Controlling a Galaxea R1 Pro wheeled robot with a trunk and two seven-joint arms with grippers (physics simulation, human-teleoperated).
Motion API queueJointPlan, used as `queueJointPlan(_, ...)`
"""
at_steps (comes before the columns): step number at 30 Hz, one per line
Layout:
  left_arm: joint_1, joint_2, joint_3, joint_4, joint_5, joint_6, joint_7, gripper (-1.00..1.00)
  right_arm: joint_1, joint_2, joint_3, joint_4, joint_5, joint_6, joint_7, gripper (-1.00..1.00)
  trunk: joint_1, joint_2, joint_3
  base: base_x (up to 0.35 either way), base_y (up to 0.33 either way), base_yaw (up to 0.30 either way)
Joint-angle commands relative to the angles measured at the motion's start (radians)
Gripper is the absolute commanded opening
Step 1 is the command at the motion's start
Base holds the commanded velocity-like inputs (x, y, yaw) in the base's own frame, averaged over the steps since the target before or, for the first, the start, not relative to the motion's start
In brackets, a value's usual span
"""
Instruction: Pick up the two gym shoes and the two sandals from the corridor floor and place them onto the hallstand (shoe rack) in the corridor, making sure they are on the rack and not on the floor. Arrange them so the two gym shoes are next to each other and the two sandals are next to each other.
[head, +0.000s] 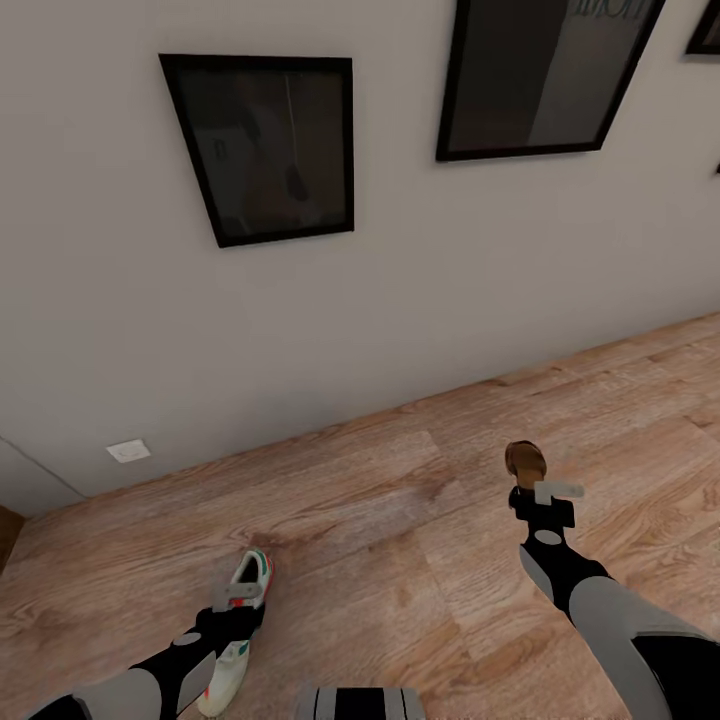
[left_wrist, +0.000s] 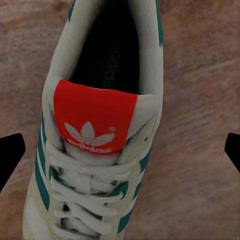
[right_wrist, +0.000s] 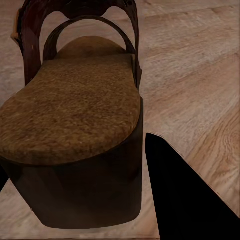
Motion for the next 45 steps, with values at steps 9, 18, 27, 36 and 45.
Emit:
queueJointPlan(9,0.0,0.0,0.0,0.0,0.0,0.0,0.0,1.0,-0.001,0.0,0.0,0.0,-0.001,-0.001,0.001,-1.0,0.002,-0.001,-0.019,0.0,0.0,0.0)
queueJointPlan(18,0.0,0.0,0.0,0.0,-0.001,0.0,0.0,1.0,0.0,0.0,0.0,0.0,-0.001,-0.001,0.001,-1.0,0.002,-0.001,-0.019,0.0,0.0,0.0)
queueJointPlan(27,0.0,0.0,0.0,0.0,-0.001,0.0,0.001,1.0,-0.001,0.0,0.0,0.0,-0.001,-0.001,0.001,-1.0,0.005,-0.003,-0.043,0.0,0.0,0.0)
queueJointPlan(36,0.0,0.0,0.0,0.0,-0.002,0.0,0.001,1.0,-0.001,0.001,0.0,0.0,-0.001,-0.002,0.001,-1.0,0.005,-0.003,-0.043,0.0,0.0,0.0)
queueJointPlan(45,0.0,0.0,0.0,0.0,-0.002,0.0,0.002,1.0,-0.001,0.004,0.001,-0.002,0.012,-0.024,-0.002,-1.0,0.005,-0.003,-0.043,0.0,0.0,0.0)
